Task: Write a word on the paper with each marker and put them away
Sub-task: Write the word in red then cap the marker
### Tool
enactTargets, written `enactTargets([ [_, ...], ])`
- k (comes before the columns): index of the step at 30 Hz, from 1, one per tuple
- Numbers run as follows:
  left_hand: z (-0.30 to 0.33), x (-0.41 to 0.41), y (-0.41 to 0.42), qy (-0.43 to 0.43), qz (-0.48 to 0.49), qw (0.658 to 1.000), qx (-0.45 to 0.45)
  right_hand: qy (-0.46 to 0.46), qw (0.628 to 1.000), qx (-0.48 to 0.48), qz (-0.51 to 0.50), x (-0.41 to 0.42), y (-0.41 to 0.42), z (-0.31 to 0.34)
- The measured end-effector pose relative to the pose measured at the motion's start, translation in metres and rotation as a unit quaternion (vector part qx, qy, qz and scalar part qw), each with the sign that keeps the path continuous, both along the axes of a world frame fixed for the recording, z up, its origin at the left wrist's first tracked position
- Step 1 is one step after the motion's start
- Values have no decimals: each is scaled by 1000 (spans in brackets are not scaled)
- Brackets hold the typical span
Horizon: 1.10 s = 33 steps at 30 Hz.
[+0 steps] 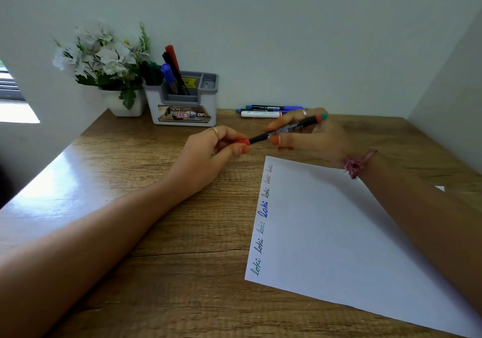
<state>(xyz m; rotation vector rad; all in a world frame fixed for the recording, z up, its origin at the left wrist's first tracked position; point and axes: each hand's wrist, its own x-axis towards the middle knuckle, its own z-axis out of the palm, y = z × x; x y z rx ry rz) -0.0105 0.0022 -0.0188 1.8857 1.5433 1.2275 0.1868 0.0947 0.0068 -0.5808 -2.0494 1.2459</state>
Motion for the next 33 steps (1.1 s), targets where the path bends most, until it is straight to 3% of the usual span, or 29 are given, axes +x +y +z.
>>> enactTargets([
  [4,-3,-2,2,16,-11,1000,-19,-40,998,-7,53,-5,-5,-5],
  [9,-5,-7,4,-29,6,999,-18,8,993,-115,32,-6,-3,-11],
  [18,-3,-3,1,-16,40,999,28,31,988,-147,44,-7,-3,-14],
  [21,3,1,-1,-137,-4,991,1,4,994,-107,30,-1,1,-11],
  [24,11,-3,-1,-318,-6,948,-5,-15,996,-74,36,8,12,-17],
  [26,17,-12,1,-391,18,920,7,-71,997,-19,-7,15,19,-26],
  [29,30,-29,5,-449,40,891,47,-136,986,66,-67,20,25,-34],
  [33,56,-51,8,-450,57,880,142,-164,979,105,-61,20,28,-38],
])
